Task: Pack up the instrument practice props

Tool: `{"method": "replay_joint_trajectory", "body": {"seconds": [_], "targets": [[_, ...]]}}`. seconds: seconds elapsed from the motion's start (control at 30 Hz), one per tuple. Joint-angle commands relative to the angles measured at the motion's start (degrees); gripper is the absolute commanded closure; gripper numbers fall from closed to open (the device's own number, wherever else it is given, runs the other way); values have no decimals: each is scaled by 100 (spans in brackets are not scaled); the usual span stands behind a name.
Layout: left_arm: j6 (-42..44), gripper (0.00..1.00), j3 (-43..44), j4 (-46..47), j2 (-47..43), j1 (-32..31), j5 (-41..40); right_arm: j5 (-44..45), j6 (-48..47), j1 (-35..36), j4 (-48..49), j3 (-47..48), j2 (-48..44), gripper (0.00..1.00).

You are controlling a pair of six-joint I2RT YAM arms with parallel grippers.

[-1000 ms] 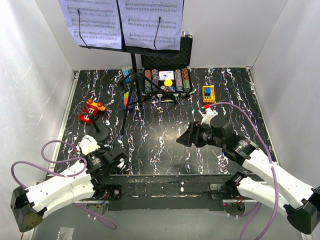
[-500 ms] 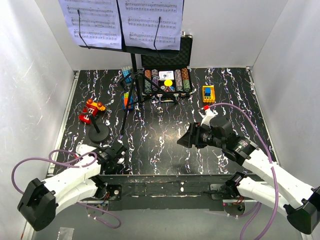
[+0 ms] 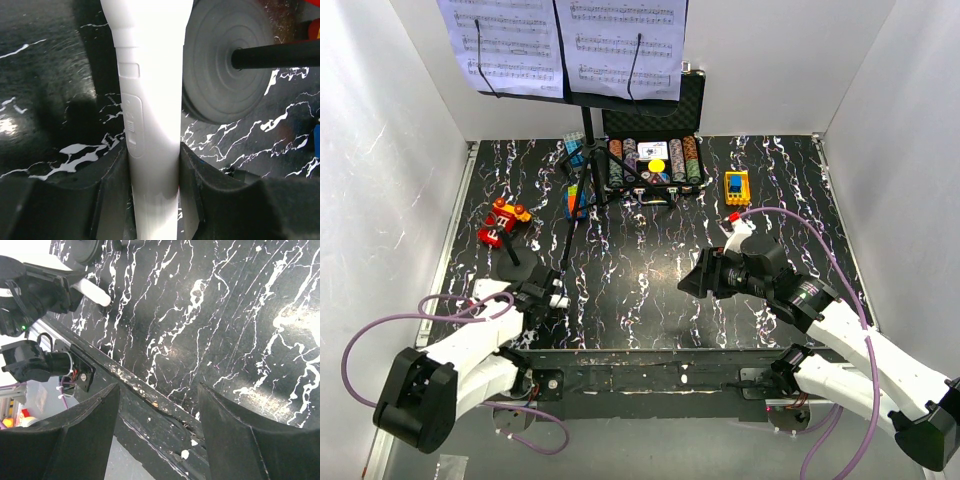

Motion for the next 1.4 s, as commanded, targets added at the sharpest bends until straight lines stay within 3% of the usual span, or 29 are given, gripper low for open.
{"method": "replay_joint_trajectory", "body": {"seconds": [0.0,0.1,0.33,0.57,0.7,0.97,1.2,1.37], "targets": [[496,80,-140,147,409,185,754,124,-216,-25,-78,183,-67,30],[602,62,-140,121,383,185,816,159,-242,-16,-114,174,-93,30],[646,36,-122,-221,-12,194,772,203,-286,-34,-175,121,-146,29],[786,34,-17,-678,-495,186,912,230,-277,-34,-245,95,-251,29],[1243,34,97,-968,-978,185,1438,256,-295,-42,-316,60,-330,29],[2341,18,527,-1294,-2262,150,1975,204,-251,-51,-237,-2,-295,29],[3790,14,1318,-313,-1666,37,2581,203,-304,-51,-175,60,-207,29],[4994,14,1880,1085,-744,-788,2302,274,-357,-42,-149,69,-146,29]]}}
